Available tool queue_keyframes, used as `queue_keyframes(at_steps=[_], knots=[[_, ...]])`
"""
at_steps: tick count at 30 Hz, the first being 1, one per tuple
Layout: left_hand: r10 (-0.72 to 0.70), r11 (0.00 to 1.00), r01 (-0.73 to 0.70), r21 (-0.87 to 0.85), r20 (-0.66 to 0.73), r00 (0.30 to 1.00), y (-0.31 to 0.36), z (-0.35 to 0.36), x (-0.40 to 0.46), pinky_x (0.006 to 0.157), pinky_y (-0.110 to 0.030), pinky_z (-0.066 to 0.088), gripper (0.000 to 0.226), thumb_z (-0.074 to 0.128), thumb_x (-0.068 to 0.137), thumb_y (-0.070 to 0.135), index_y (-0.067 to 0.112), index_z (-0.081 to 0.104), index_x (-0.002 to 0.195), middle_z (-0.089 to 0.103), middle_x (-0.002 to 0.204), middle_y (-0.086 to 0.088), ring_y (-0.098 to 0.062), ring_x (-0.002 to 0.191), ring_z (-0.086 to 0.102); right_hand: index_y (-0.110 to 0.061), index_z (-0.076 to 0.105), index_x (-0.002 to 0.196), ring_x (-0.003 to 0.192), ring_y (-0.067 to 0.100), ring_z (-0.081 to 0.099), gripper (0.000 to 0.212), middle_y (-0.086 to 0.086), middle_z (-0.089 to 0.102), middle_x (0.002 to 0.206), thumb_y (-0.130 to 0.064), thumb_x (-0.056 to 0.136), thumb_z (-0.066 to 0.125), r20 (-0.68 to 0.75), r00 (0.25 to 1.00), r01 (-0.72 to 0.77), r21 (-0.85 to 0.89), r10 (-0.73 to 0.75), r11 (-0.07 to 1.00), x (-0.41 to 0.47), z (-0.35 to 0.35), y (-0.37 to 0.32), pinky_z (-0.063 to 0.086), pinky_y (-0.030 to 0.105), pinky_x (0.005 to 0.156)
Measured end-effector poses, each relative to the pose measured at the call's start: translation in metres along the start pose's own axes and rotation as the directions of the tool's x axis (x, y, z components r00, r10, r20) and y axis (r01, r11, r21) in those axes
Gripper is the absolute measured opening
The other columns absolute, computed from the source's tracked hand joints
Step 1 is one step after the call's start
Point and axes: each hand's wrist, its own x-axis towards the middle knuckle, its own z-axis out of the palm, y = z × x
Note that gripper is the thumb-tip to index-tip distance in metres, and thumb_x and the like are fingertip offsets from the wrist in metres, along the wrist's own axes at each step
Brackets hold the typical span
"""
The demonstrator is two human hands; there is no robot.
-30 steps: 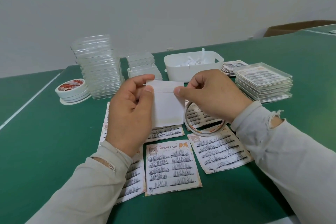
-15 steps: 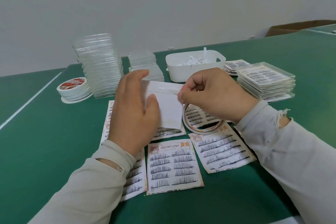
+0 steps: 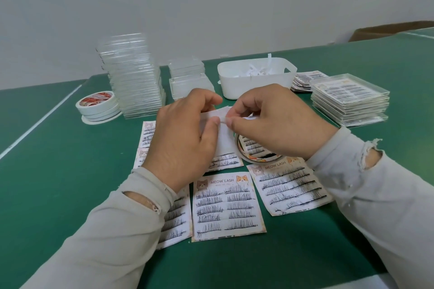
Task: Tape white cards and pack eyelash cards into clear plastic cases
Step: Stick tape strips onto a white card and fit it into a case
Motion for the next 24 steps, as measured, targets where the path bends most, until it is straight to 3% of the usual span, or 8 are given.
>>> queue_keyframes(at_steps=[3, 6, 9, 15, 18, 24], knots=[[-0.019, 1.0, 0.019, -0.023, -0.016, 1.0, -0.0012, -0.0003, 0.0009, 0.101, -0.054, 0.044, 0.019, 0.058, 0.095, 0.018, 0.03, 0.054, 0.11, 0.058, 0.101, 0.023, -0.015, 0.103, 0.059, -0.03, 0.074, 0.087, 0.076, -0.004, 0.067, 0.002, -0.018, 0.073, 0.078, -0.029, 0.088, 0.074, -0.007, 1.0, -0.006, 0.023, 0.006, 1.0, -0.0003, 0.0009, -0.0001, 0.051, 0.014, 0.069], [-0.02, 0.999, 0.019, -0.033, -0.027, 0.999, -0.0023, -0.0004, 0.0012, 0.1, -0.055, 0.044, 0.016, 0.054, 0.094, 0.022, 0.03, 0.053, 0.107, 0.06, 0.1, 0.019, -0.018, 0.102, 0.06, -0.032, 0.062, 0.097, 0.06, 0.005, 0.067, 0.017, -0.016, 0.075, 0.077, -0.027, 0.087, 0.074, -0.007, 0.999, -0.051, 0.099, 0.052, 0.994, -0.0004, 0.0008, -0.0004, 0.051, 0.018, 0.056], [-0.029, 0.999, 0.027, -0.037, -0.039, 0.999, -0.0024, -0.0002, 0.0015, 0.103, -0.054, 0.044, 0.021, 0.052, 0.092, 0.025, 0.028, 0.058, 0.112, 0.06, 0.103, 0.02, -0.016, 0.107, 0.06, -0.031, 0.066, 0.088, 0.06, -0.002, 0.062, 0.01, -0.015, 0.072, 0.074, -0.031, 0.086, 0.076, -0.025, 0.999, -0.034, 0.029, 0.034, 0.999, -0.0001, -0.0002, -0.0004, 0.044, 0.013, 0.056], [-0.069, 0.997, 0.068, -0.034, -0.037, 0.997, 0.0002, -0.0011, 0.0023, 0.107, -0.05, 0.042, 0.031, 0.054, 0.089, 0.031, 0.029, 0.064, 0.119, 0.049, 0.103, 0.035, -0.007, 0.11, 0.056, -0.032, 0.07, 0.076, 0.065, -0.009, 0.057, 0.011, -0.029, 0.063, 0.065, -0.033, 0.086, 0.075, -0.05, 0.999, 0.004, -0.03, -0.005, 1.0, -0.0007, 0.0, -0.0023, 0.037, 0.008, 0.056], [-0.09, 0.995, 0.088, -0.042, -0.054, 0.994, 0.0026, -0.002, 0.003, 0.106, -0.049, 0.043, 0.029, 0.054, 0.084, 0.034, 0.032, 0.067, 0.111, 0.051, 0.099, 0.033, -0.007, 0.106, 0.056, -0.03, 0.071, 0.076, 0.065, -0.007, 0.057, 0.01, -0.022, 0.064, 0.064, -0.03, 0.085, 0.075, -0.059, 0.998, 0.007, -0.023, -0.008, 1.0, -0.0003, 0.0005, -0.0017, 0.04, 0.016, 0.061], [-0.091, 0.996, 0.09, -0.026, -0.039, 0.995, 0.0027, -0.0021, 0.0038, 0.102, -0.05, 0.043, 0.021, 0.057, 0.08, 0.038, 0.034, 0.068, 0.098, 0.055, 0.093, 0.018, -0.015, 0.101, 0.055, -0.032, 0.069, 0.072, 0.062, -0.007, 0.057, 0.014, -0.025, 0.064, 0.062, -0.028, 0.084, 0.074, -0.053, 0.999, -0.001, -0.025, 0.0, 1.0, -0.0001, -0.0001, -0.0027, 0.039, 0.008, 0.056]])
